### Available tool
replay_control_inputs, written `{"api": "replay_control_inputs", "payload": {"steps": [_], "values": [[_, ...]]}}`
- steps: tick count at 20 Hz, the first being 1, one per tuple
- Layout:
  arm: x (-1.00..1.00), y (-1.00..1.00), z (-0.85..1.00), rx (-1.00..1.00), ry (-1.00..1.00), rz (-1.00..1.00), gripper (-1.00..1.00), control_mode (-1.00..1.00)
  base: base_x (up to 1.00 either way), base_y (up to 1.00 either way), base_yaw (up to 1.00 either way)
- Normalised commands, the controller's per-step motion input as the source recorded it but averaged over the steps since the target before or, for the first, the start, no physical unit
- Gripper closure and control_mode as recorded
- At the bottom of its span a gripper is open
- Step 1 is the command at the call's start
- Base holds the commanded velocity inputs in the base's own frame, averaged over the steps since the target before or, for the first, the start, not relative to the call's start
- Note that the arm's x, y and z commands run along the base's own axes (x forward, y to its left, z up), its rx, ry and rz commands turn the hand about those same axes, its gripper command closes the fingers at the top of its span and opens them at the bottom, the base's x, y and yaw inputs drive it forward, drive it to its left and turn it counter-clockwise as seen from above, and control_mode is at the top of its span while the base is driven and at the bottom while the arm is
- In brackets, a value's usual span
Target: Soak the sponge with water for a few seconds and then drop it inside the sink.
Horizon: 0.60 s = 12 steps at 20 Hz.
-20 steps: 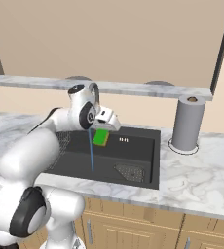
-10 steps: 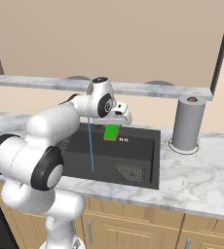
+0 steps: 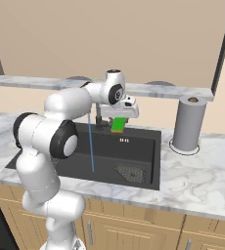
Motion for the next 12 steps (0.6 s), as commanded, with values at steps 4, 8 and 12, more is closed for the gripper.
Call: {"api": "replay_control_inputs", "payload": {"steps": [4,8,12], "values": [[0.0,-0.38,-0.18,0.12,0.0,0.04,1.0,-1.0,0.0,0.0,0.0],[0.0,-0.22,-0.32,0.11,0.0,0.03,1.0,-1.0,0.0,0.0,0.0],[0.03,-0.03,-0.41,0.07,0.01,0.01,1.0,-1.0,0.0,0.0,0.0]]}}
